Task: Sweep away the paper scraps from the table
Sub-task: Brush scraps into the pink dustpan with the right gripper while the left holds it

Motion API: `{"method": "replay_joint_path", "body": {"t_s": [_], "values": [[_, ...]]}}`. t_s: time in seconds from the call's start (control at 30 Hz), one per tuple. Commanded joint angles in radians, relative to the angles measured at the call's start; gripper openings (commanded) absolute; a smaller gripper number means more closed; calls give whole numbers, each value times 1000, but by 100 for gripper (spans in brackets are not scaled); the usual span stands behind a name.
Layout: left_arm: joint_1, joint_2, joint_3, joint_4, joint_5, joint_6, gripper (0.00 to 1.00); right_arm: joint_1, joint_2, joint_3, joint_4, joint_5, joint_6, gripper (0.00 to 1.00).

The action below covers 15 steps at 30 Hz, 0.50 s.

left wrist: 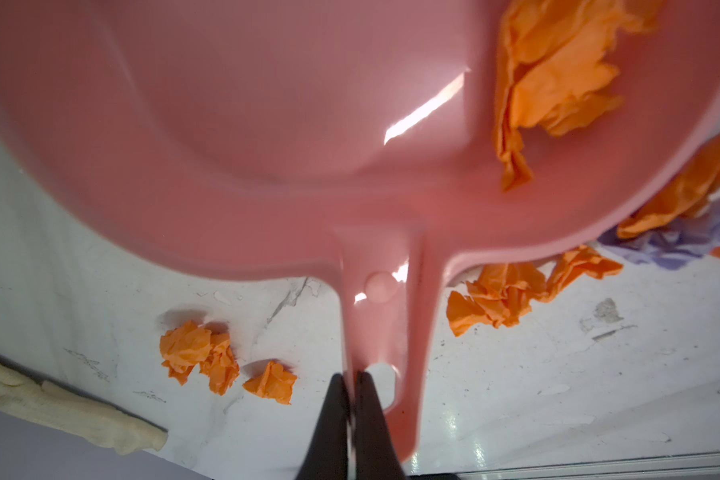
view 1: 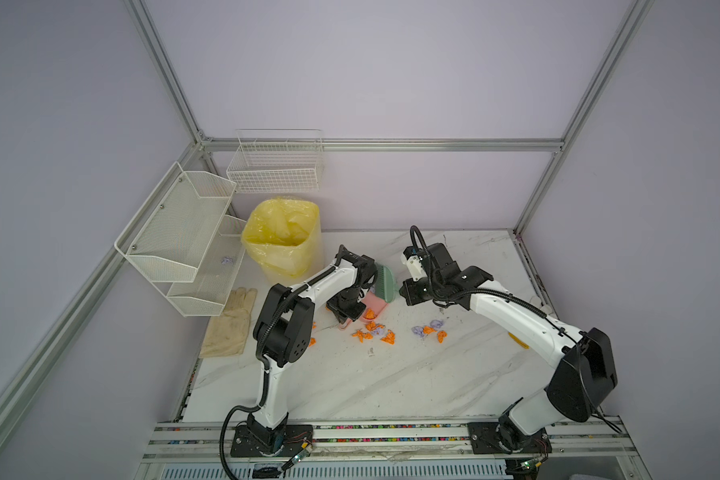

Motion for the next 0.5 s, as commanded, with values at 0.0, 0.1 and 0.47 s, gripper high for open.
{"method": "replay_joint_path", "body": {"t_s": [0.0,0.1,0.47], "values": [[11,-17,86,-33,26,4,0,-13,22,58,10,135,-2,0],[16,-15,88,-34,33,1,0,-17,115,142,-17,200,-46,0],[32,-22,109,-46,51,-2,0,-18,378,359,-55,308,-194,0]]}}
